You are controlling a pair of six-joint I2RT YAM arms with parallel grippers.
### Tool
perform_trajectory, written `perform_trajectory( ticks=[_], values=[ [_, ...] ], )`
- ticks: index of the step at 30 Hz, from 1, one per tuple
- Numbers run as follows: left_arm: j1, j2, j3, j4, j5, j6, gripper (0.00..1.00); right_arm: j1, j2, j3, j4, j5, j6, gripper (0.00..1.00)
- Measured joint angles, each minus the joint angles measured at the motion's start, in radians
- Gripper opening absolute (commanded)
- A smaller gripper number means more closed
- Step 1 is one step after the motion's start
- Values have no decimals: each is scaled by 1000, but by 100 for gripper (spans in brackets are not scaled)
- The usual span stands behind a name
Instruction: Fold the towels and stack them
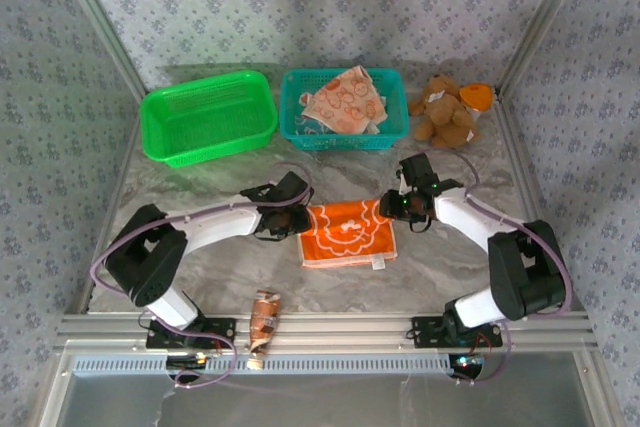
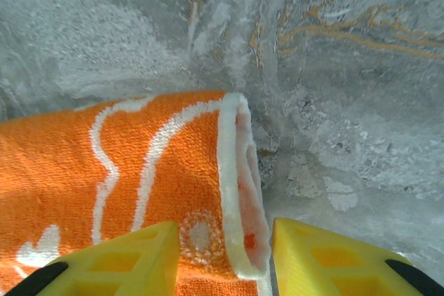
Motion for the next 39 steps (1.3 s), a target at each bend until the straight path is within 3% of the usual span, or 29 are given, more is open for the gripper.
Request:
perform_trajectory(
  ticks=[6,12,14,17,25,39],
  values=[
    [0,23,6,-3,17,-10,21,-3,20,0,-5,-20,-18,33],
    [0,27,7,-9,22,-7,15,-5,26,0,-6,-37,-22,31],
    [0,31,7,-10,24,-12,3,-5,26,0,-6,-40,-28,17],
    [0,34,7,-11,25,-9,0,-5,26,0,-9,-50,-30,1],
    [17,22,32,-61,23,6,0,-5,10,1,-43,-58,-30,0],
    [4,-126,47,-153,24,-2,0,11,-138,-2,-127,-58,-6,0]
  ],
)
